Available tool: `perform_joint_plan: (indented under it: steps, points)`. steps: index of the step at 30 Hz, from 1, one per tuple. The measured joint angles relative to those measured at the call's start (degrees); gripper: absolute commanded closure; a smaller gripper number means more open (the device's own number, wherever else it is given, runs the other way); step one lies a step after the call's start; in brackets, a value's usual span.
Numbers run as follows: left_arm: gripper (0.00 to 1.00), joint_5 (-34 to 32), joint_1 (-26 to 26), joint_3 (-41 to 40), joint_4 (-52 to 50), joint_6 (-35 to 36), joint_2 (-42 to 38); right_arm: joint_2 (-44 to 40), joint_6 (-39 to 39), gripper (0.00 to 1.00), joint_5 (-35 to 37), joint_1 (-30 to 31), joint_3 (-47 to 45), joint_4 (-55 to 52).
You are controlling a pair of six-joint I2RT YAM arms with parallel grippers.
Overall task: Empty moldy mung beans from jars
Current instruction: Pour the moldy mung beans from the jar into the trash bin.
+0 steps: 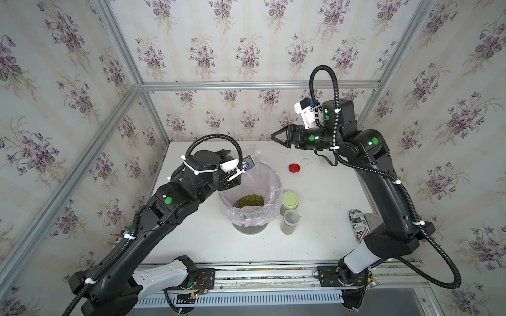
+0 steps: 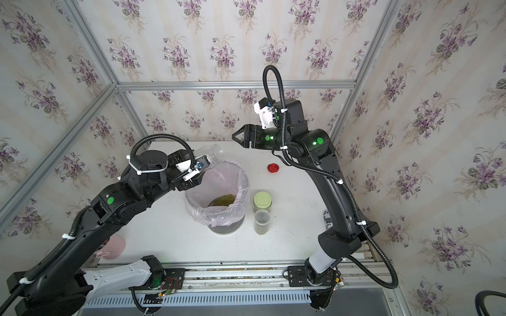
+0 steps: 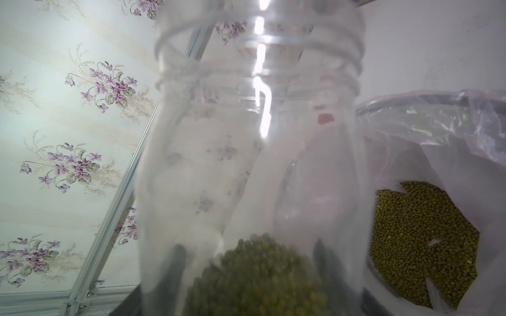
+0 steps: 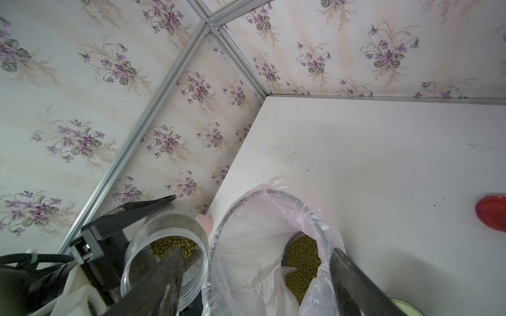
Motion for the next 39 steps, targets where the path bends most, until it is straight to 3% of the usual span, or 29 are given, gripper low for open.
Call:
perform_joint_plan:
  steps: [10,29,39]
  points:
    - [0.57,-4.7,0.5,0.1,-0.1,3.1,-1.9,-1.4,-0.2,0.19,2.1,0.0,-3.6,0.3]
    - [0.59,-2.3,0.8,-3.9,-6.3,17.9,-5.4,-5.8,-1.3,0.19,6.1,0.0,-10.6,1.8]
    - [0.59,-3.2,0.8,-3.6,-7.2,21.6,-5.4,-7.0,-1.5,0.19,6.2,-1.2,-12.5,3.0]
